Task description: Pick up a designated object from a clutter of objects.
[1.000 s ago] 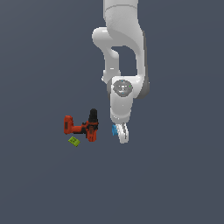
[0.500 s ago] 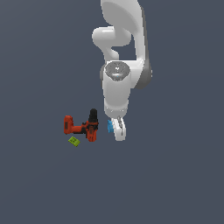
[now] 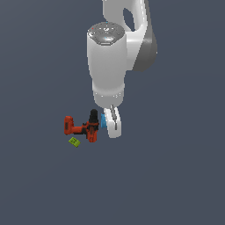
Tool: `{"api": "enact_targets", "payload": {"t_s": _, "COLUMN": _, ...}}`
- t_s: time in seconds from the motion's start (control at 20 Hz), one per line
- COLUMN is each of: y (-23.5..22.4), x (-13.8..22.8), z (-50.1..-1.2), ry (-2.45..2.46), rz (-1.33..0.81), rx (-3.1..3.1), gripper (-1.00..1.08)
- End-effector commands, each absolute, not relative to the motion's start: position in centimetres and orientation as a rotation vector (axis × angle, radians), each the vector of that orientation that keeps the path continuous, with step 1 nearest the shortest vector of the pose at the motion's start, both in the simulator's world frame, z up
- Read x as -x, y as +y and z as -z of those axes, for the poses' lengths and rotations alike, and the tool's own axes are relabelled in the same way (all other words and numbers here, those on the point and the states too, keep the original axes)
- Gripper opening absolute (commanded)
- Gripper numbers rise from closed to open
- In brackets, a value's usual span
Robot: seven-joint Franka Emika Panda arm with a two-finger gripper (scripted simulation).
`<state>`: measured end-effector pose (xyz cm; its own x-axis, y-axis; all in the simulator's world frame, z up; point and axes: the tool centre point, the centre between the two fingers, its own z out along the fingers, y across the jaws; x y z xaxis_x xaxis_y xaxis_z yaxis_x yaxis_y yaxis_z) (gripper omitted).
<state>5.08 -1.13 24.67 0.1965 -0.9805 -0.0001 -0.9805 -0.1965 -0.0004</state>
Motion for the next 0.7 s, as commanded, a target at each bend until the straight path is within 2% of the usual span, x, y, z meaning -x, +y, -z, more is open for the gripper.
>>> {"api": "enact_targets", "payload": {"t_s": 0.0, "y": -1.8, "x": -5.9, "z": -27.1, "ry": 1.991, "rz": 0.0, "rx": 2.43, "gripper": -1.0}}
{"api": "enact_targets", "payload": {"t_s": 0.65, "y": -4.5, "x": -9.6, "z": -37.2, "ry": 1.99, "rz": 0.0, "rx": 2.431, "gripper": -1.0}}
